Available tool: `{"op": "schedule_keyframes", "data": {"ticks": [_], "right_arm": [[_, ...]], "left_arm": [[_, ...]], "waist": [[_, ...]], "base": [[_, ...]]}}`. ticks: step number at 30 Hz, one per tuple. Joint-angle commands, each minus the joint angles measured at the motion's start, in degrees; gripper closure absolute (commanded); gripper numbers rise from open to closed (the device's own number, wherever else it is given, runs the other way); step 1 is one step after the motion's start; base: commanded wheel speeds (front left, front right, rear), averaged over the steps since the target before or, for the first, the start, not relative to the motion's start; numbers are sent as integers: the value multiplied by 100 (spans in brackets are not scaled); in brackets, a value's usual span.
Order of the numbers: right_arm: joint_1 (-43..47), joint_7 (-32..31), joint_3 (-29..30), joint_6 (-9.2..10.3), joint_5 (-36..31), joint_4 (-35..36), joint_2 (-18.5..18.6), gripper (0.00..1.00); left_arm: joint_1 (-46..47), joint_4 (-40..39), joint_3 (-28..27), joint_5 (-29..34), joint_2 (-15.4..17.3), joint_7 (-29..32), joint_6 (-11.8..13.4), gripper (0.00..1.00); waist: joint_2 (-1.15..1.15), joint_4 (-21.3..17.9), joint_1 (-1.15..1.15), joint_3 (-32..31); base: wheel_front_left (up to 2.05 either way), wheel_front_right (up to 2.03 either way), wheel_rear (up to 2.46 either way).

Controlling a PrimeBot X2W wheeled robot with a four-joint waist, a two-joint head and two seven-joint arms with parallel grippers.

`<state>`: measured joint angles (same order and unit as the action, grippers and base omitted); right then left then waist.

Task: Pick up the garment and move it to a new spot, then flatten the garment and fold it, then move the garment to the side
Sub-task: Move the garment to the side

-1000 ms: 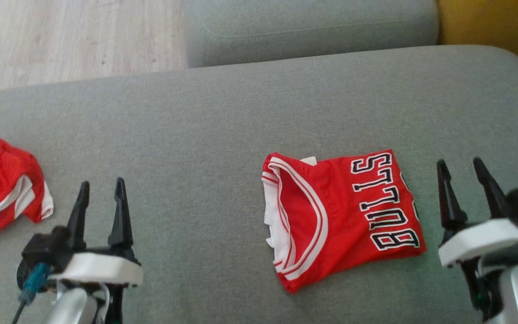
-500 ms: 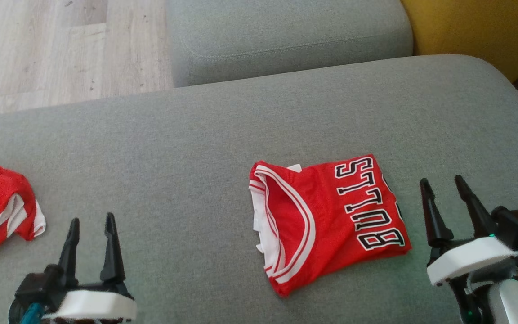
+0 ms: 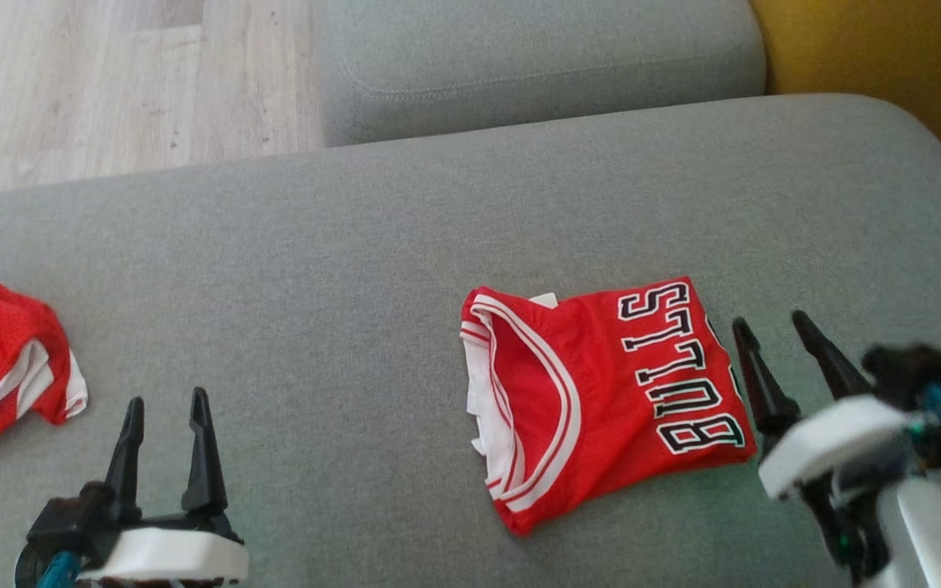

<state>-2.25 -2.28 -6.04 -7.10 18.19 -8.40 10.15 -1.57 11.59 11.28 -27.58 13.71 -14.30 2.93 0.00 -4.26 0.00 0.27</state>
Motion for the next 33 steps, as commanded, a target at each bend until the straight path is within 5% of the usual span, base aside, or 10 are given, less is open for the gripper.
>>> {"op": "schedule_keyframes", "data": {"ticks": [1,9,20,21,23,33], "right_arm": [[-581,-450,-173,-39,123,79,179,0],[-1545,-2812,-200,-39,367,-969,282,0],[-1889,-3779,-261,-39,566,-1995,98,0],[-1905,-3844,-358,-39,633,-2019,118,7],[-1954,-3871,-584,-39,815,-1977,174,100],[-3230,-3222,-2023,-39,899,-1493,1481,100]], "left_arm": [[273,-176,-245,78,50,-70,-27,0],[537,-226,-164,157,37,-69,-63,0],[898,-86,-28,221,7,-68,-116,0],[924,-73,-19,224,7,-68,-117,0],[968,-53,-10,224,8,-68,-115,0],[1101,-261,-222,240,69,-69,-31,0]], "waist": [[0,6,0,84],[0,177,0,442],[0,325,0,651],[0,321,0,659],[0,306,0,676],[0,-287,0,1112]], "base": [[0,0,0],[0,0,0],[0,0,0],[0,0,0],[0,0,0],[0,0,0]]}}
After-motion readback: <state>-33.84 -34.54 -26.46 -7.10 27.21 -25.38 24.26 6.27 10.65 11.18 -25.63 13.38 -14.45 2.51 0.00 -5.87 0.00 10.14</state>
